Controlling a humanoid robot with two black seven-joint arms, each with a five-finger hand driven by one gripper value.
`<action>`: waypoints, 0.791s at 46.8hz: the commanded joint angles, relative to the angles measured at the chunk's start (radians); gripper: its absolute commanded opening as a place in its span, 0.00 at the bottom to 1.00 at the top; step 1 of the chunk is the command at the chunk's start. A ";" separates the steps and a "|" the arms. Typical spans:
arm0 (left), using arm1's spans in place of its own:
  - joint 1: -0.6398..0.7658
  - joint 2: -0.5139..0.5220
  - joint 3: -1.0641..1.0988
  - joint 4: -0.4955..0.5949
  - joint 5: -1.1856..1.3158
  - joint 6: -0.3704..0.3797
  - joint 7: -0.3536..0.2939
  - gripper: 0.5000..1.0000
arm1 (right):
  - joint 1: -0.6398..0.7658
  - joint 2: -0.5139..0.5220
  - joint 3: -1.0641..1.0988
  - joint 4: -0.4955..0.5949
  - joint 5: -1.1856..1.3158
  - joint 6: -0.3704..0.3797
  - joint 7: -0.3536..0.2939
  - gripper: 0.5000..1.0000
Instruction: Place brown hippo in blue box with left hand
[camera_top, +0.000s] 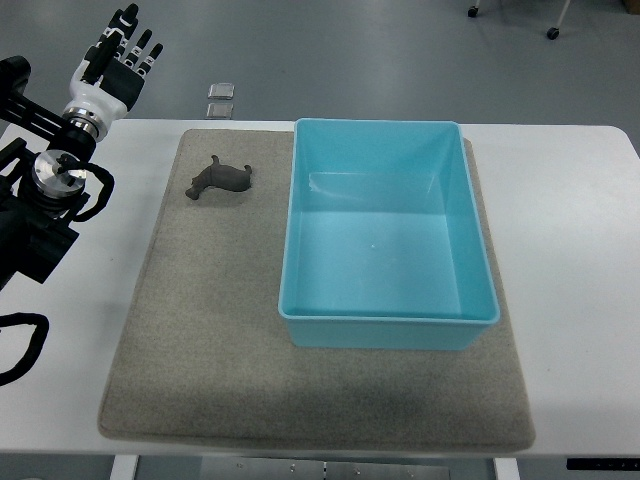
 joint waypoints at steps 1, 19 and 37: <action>0.000 0.000 0.000 0.000 0.000 0.000 0.001 0.99 | 0.000 0.000 0.000 0.000 0.000 0.000 -0.001 0.87; -0.009 0.000 0.000 0.002 -0.003 0.002 0.002 0.99 | 0.000 0.000 0.000 0.000 0.000 0.000 0.000 0.87; -0.014 0.011 0.001 0.009 -0.001 -0.049 0.002 0.99 | 0.000 0.000 0.000 0.000 0.001 0.000 0.000 0.87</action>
